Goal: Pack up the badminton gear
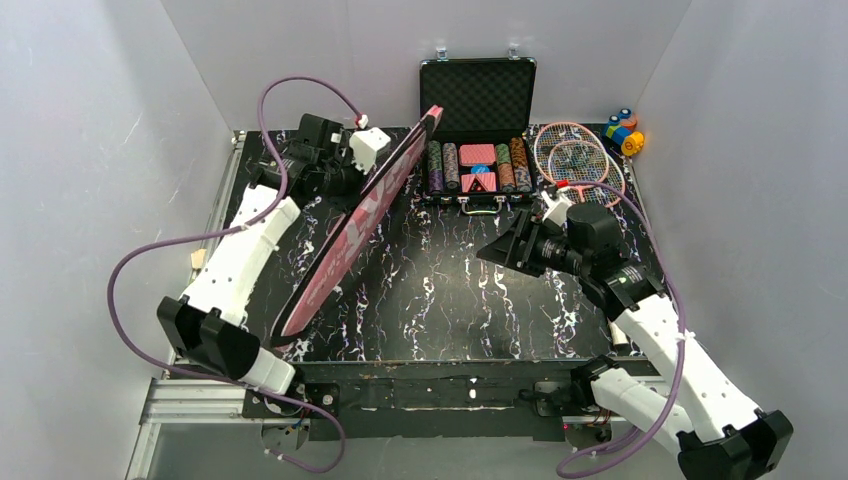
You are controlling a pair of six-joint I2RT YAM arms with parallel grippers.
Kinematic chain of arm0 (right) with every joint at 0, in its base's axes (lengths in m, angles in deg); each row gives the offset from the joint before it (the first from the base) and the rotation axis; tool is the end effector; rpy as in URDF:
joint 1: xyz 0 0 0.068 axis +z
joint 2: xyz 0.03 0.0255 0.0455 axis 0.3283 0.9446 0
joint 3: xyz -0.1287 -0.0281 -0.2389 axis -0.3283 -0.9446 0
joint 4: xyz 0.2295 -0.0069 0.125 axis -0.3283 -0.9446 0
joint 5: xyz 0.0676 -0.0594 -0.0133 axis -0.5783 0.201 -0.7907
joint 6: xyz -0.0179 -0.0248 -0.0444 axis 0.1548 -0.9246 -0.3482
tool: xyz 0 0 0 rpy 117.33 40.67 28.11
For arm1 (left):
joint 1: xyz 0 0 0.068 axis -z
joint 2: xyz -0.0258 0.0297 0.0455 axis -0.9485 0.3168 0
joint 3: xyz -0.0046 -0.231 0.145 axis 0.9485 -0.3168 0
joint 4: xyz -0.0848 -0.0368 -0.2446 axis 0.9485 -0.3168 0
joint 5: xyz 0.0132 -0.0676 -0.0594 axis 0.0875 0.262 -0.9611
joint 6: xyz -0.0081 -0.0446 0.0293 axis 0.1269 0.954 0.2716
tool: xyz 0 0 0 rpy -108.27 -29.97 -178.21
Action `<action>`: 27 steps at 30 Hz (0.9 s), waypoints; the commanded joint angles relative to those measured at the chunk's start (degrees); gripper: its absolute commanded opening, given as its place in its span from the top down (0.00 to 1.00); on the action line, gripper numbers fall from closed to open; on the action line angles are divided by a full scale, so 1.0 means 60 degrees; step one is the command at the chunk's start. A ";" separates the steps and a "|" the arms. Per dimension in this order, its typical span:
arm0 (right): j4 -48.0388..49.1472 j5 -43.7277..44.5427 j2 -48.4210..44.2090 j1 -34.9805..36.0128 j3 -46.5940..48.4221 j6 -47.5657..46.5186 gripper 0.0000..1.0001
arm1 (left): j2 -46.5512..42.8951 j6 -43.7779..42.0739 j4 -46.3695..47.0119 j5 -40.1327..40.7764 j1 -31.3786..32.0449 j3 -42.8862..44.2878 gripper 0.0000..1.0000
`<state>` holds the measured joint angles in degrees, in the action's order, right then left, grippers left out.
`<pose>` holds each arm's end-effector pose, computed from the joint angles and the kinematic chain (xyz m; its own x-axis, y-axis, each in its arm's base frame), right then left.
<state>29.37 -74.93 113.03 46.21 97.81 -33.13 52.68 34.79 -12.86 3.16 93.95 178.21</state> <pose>0.1610 0.0956 0.3304 -0.7499 0.3693 -0.5489 -0.2401 0.6212 0.7459 0.2801 -0.1205 0.3833 -0.5121 0.5949 -0.6195 0.6800 0.7215 0.1307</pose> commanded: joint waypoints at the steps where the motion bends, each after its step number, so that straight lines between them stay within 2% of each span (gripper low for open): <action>1: 0.0913 -0.0519 0.0495 0.0080 0.0446 0.0189 0.25 | -0.0482 0.0235 -0.0648 -0.1017 0.0396 0.0373 1.00; 7: 0.1639 -0.0288 0.1480 0.0730 0.0855 0.0524 0.22 | 0.0067 0.0496 -0.0550 -0.2029 0.1357 0.0317 1.00; 17: 0.3349 0.0096 0.3102 0.1130 0.0321 0.1164 0.23 | 0.1191 0.1004 -0.0189 -0.3099 0.2002 -0.0060 1.00; 27: 0.5105 0.0227 0.5174 0.1234 0.0779 0.1797 0.35 | 0.1221 0.1122 0.0210 -0.3162 0.2006 -0.0293 1.00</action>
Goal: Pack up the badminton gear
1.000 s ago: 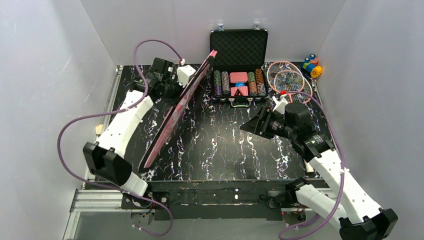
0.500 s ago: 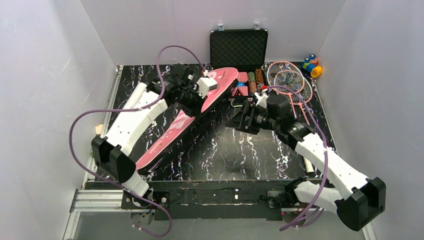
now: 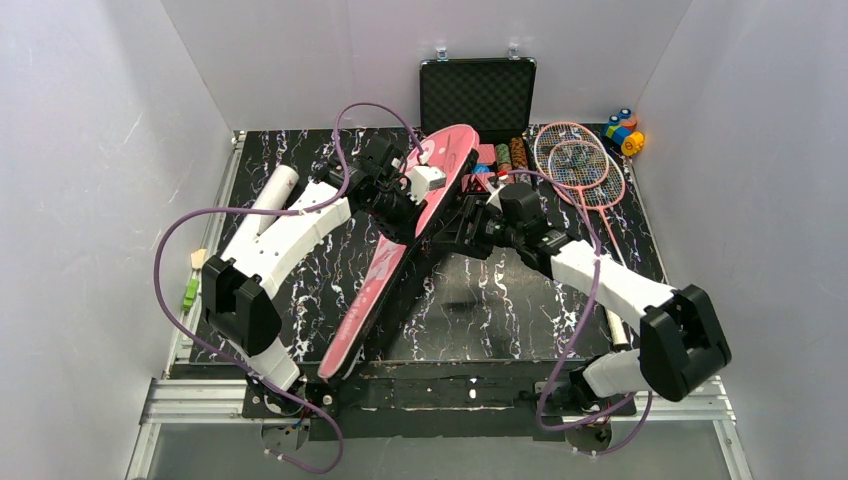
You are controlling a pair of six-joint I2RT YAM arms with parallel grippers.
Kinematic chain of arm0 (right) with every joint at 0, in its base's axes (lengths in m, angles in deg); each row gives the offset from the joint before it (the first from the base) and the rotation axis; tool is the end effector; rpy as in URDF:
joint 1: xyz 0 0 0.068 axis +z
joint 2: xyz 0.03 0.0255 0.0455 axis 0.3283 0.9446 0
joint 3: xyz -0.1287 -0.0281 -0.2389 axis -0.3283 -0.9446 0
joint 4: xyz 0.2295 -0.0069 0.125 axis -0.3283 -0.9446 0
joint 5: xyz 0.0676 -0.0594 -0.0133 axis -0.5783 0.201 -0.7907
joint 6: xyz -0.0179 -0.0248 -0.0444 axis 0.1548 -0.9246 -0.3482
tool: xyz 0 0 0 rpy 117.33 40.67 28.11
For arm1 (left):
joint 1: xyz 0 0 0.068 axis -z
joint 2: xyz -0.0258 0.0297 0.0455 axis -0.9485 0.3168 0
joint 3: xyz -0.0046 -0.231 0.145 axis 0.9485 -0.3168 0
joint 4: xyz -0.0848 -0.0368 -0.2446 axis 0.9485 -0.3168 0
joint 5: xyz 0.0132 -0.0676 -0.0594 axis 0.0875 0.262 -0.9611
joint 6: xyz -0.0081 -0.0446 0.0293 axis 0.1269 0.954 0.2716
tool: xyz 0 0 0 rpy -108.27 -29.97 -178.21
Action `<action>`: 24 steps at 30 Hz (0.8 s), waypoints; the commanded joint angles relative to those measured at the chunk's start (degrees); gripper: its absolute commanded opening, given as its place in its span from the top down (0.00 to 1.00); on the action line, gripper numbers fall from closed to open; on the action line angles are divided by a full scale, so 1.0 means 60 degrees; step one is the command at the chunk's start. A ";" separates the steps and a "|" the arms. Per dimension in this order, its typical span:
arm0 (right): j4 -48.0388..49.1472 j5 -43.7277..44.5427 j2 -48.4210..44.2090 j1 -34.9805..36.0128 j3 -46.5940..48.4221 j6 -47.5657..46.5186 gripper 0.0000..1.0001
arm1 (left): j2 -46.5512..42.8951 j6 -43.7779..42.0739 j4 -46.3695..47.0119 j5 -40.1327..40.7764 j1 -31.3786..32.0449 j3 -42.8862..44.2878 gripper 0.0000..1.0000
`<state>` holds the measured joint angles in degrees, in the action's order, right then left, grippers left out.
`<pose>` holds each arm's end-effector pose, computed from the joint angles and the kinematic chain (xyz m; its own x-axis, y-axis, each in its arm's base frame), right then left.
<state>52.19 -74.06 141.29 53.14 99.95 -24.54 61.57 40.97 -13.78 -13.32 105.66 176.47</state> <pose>0.2435 0.1779 0.2706 -0.8405 0.3565 -0.4080 -0.1484 0.5728 0.8062 0.2725 -0.2022 0.3286 -0.5425 0.6495 -0.5328 0.8316 0.5052 -0.2309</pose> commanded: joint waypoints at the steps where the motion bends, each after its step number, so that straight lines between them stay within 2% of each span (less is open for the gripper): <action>1: 0.1432 0.0076 0.0633 0.0092 0.0471 0.0429 0.36 | -0.0268 0.0083 0.0380 -0.0415 0.0054 -0.0027 1.00; 7: 0.1989 -0.0032 0.1149 0.0231 0.0640 0.0688 0.39 | -0.0246 0.0095 0.0477 -0.0384 0.0054 -0.0103 1.00; 16: 0.2270 -0.0120 0.1122 0.0399 0.0442 0.0794 0.40 | -0.0252 0.0216 0.0595 -0.0414 0.0054 -0.0230 1.00; 24: 0.2541 -0.0175 0.1612 0.0588 0.0541 0.1019 0.54 | -0.0338 0.0221 0.0564 -0.0415 0.0054 -0.0233 1.00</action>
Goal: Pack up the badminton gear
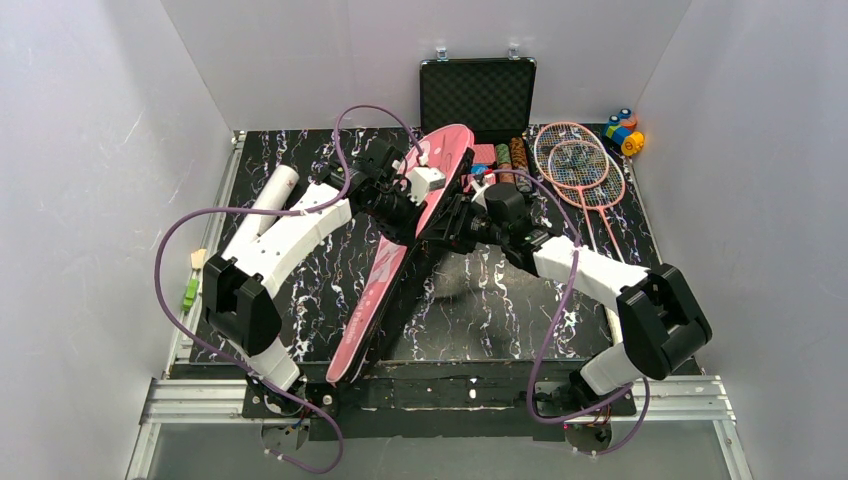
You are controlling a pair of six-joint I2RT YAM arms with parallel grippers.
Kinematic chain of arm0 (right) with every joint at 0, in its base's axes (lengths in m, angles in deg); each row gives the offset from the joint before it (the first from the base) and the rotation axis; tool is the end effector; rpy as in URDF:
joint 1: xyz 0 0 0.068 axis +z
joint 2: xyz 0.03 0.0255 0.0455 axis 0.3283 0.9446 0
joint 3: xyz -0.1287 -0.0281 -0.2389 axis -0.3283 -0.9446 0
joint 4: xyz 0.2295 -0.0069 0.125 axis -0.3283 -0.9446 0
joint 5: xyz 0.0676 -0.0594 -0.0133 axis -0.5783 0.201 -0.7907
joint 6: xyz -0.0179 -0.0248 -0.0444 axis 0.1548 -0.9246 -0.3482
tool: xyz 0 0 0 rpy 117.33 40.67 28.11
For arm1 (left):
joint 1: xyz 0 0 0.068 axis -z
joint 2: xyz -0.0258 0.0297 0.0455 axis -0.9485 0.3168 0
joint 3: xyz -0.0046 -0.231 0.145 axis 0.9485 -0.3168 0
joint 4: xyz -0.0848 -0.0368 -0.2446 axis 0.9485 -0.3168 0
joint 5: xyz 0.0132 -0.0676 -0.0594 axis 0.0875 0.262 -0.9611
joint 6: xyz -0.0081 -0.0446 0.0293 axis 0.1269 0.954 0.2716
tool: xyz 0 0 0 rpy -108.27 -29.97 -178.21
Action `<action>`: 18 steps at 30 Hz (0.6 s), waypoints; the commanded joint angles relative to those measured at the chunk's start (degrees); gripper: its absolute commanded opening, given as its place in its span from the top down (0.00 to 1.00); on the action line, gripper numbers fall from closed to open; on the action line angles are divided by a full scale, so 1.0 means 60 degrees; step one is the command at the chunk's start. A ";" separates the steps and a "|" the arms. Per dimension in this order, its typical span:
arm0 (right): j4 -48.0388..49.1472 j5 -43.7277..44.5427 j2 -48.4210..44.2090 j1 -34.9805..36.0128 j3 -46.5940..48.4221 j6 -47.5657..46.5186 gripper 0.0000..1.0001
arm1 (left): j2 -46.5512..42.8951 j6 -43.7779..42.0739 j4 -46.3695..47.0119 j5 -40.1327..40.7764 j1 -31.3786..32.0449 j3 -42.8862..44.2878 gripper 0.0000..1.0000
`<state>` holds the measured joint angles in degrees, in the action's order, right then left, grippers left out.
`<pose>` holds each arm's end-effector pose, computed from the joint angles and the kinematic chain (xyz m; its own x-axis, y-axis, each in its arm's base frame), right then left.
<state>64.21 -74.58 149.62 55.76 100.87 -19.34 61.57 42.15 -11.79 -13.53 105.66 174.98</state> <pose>0.2612 0.2086 0.2533 -0.8494 0.3784 -0.3678 -0.1533 0.4899 0.8582 0.2741 -0.2034 0.3226 -0.5555 0.6358 -0.5358 0.8224 0.5152 -0.2413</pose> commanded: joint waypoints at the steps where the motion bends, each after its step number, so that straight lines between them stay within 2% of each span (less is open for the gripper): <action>1: 0.0574 -0.0099 0.0260 0.0162 0.0396 0.0166 0.55 | -0.0349 0.0027 0.0235 -0.0378 0.0054 0.0012 1.00; 7: 0.0626 -0.0060 0.0309 0.0214 0.0403 0.0212 0.67 | -0.0366 0.0065 0.0251 -0.0420 0.0054 0.0030 1.00; 12: 0.0796 -0.0132 0.0545 0.0254 0.0622 0.0299 0.71 | -0.0287 0.0107 0.0193 -0.0629 0.0054 0.0069 1.00; 14: 0.0881 -0.0153 0.0647 0.0273 0.0694 0.0363 0.80 | -0.0280 0.0107 0.0188 -0.0719 0.0054 0.0016 1.00; 17: 0.0992 -0.0162 0.0755 0.0287 0.0692 0.0485 0.97 | -0.0259 0.0105 0.0142 -0.0830 0.0054 -0.0066 0.93; 18: 0.0986 -0.0149 0.0771 0.0283 0.0683 0.0513 0.99 | -0.0260 0.0099 0.0112 -0.0852 0.0054 -0.0105 0.90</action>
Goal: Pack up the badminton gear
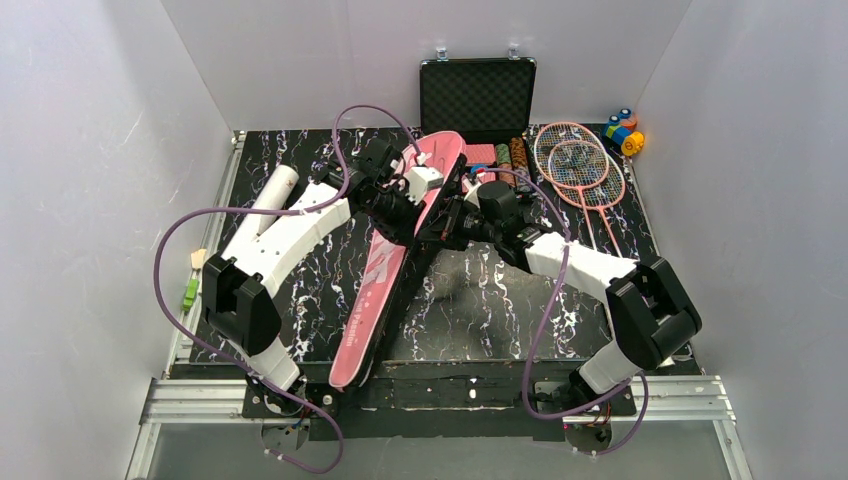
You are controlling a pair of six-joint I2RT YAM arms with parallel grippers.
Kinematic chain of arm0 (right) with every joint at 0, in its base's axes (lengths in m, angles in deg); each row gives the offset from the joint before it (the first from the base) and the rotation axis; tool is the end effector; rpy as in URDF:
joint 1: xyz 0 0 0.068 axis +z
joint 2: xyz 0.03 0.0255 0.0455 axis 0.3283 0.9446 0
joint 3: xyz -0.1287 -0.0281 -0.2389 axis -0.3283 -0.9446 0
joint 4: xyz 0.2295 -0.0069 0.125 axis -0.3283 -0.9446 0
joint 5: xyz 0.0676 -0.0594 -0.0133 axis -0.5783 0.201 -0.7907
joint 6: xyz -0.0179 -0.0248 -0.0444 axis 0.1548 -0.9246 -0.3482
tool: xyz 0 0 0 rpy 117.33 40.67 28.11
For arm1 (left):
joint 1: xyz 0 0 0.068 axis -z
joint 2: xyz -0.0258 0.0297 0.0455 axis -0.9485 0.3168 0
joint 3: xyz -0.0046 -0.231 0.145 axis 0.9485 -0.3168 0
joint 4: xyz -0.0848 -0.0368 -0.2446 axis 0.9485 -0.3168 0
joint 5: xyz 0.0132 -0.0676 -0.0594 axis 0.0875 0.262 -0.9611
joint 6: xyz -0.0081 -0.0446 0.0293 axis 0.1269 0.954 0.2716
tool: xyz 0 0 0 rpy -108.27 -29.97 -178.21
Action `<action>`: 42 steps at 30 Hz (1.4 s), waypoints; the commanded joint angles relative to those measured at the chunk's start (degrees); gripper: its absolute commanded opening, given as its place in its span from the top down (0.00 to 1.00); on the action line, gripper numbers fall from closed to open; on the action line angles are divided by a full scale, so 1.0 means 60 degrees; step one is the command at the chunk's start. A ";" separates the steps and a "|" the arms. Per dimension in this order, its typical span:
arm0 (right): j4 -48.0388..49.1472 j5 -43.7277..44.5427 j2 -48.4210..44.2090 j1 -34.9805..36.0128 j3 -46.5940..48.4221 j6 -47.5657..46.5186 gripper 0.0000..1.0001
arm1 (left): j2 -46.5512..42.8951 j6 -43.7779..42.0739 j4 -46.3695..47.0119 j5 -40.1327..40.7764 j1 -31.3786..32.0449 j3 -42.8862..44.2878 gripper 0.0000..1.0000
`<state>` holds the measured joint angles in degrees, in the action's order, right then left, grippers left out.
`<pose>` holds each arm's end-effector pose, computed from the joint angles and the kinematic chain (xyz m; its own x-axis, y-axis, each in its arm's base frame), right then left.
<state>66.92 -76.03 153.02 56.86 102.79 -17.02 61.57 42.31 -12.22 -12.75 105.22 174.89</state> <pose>0.2677 0.2229 0.2504 -0.8675 0.3680 -0.3348 -0.1486 0.4506 0.8803 0.2753 -0.2005 0.3216 -0.5671 0.6345 -0.5251 0.8133 0.5320 -0.2355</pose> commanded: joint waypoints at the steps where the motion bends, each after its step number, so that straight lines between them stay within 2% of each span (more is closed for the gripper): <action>1: 0.0521 0.0113 0.0210 0.0101 0.0324 0.0132 0.99 | -0.0275 0.0031 0.0144 -0.1014 0.0127 -0.0107 0.89; 4: 0.0559 0.0200 0.0170 0.0103 0.0198 0.0147 0.99 | -0.0343 -0.0038 0.0124 -0.1032 0.0127 -0.0253 0.89; 9: 0.0444 0.0320 0.0035 0.0126 0.0187 0.0024 0.99 | -0.0460 -0.0130 0.0201 -0.0820 0.0127 -0.0571 1.00; 13: -0.0289 0.0676 -0.0173 0.0299 0.0494 -0.0560 0.99 | -0.0567 -0.0190 0.0292 -0.0467 0.0127 -0.0836 0.99; 16: -0.1129 0.1205 -0.0365 0.0580 0.0834 -0.1210 0.99 | -0.0750 -0.0127 0.0356 -0.0053 0.0092 -0.0972 0.79; 18: -0.1631 0.1587 -0.0487 0.0771 0.1040 -0.1561 0.99 | -0.0906 0.0002 0.0325 0.0127 0.0033 -0.0963 0.53; 19: -0.1804 0.1738 -0.0544 0.0845 0.1119 -0.1697 0.99 | -0.0999 0.0016 0.0328 0.0174 0.0025 -0.0992 0.46; 21: -0.2086 0.1982 -0.0681 0.0968 0.1232 -0.1888 0.99 | -0.1215 -0.0039 0.0309 0.0141 0.0003 -0.1133 0.41; 24: -0.2323 0.2274 -0.0829 0.1111 0.1373 -0.2093 0.99 | -0.1355 -0.0126 0.0231 -0.0134 -0.0005 -0.1391 0.42; 32: -0.3198 0.3054 -0.0961 0.1511 0.1831 -0.2658 0.99 | -0.1619 -0.0374 0.0411 0.0073 -0.0195 -0.1947 0.67; 37: -0.3480 0.3319 -0.0960 0.1689 0.2060 -0.2879 0.99 | -0.1652 -0.0331 0.0573 0.0077 -0.0330 -0.2066 0.79; 40: -0.3657 0.3397 -0.0904 0.1777 0.2244 -0.2993 0.99 | -0.1575 -0.0007 0.0418 -0.0442 -0.0427 -0.1795 0.76; 42: -0.3758 0.3392 -0.0867 0.1837 0.2372 -0.3076 0.99 | -0.1632 0.0162 0.0455 -0.0710 -0.0478 -0.1681 0.62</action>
<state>44.34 -57.38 149.40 67.00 112.69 -33.32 54.38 41.28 -10.26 -13.16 103.08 162.98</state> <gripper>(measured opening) 0.029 0.272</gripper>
